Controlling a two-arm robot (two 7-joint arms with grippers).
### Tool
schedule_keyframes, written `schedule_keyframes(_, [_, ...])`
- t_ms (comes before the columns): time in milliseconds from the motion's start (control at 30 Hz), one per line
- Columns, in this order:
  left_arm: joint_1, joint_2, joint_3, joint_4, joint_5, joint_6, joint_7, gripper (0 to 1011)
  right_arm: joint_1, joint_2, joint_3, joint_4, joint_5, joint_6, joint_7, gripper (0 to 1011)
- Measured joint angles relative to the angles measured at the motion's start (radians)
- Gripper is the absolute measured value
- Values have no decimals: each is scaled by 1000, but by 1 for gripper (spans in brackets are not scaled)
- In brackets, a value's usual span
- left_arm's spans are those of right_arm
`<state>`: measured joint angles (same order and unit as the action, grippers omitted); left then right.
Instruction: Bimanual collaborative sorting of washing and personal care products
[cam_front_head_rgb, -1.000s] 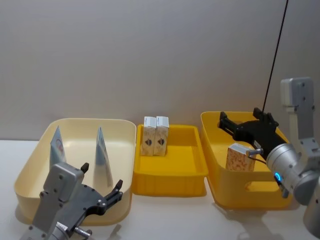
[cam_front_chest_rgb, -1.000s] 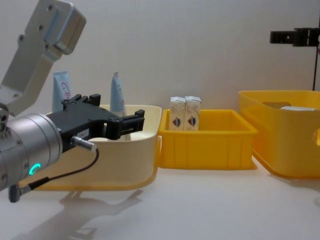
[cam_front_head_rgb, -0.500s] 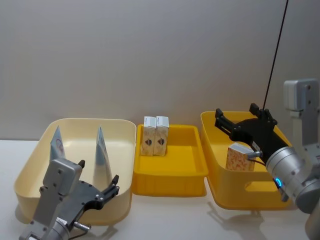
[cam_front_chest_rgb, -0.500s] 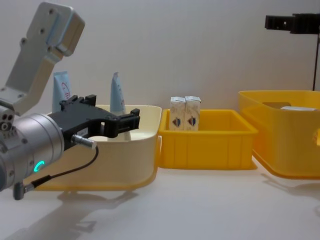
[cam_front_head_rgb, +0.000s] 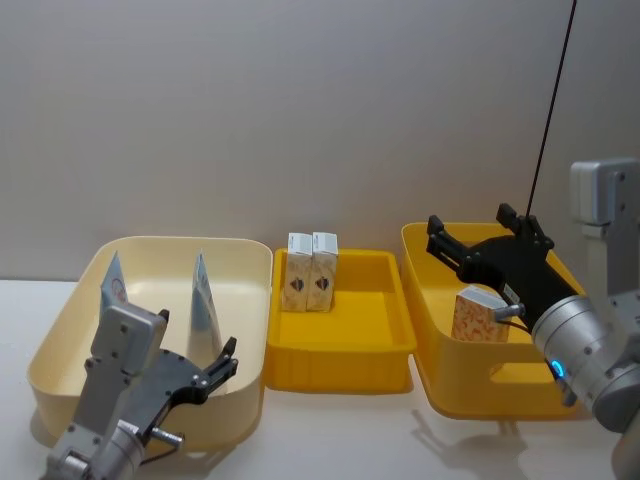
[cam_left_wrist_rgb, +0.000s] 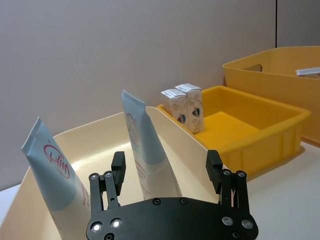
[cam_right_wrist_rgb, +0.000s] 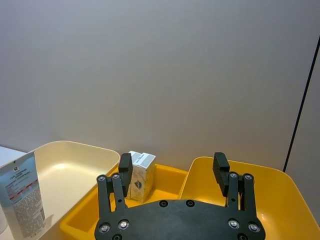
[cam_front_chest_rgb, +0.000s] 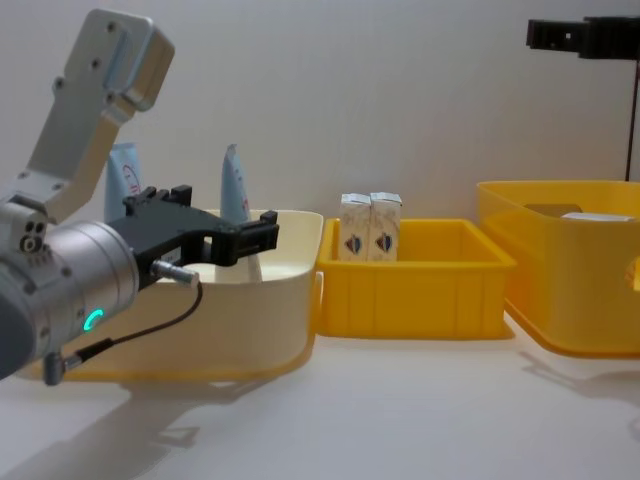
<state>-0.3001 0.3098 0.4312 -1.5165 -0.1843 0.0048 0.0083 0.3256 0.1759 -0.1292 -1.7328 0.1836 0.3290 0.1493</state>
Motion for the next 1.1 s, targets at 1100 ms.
schedule_keyframes(1100, [-166, -35, 20, 141, 45, 56, -107, 1003, -7, 0, -1, -11, 0, -6, 2, 1001])
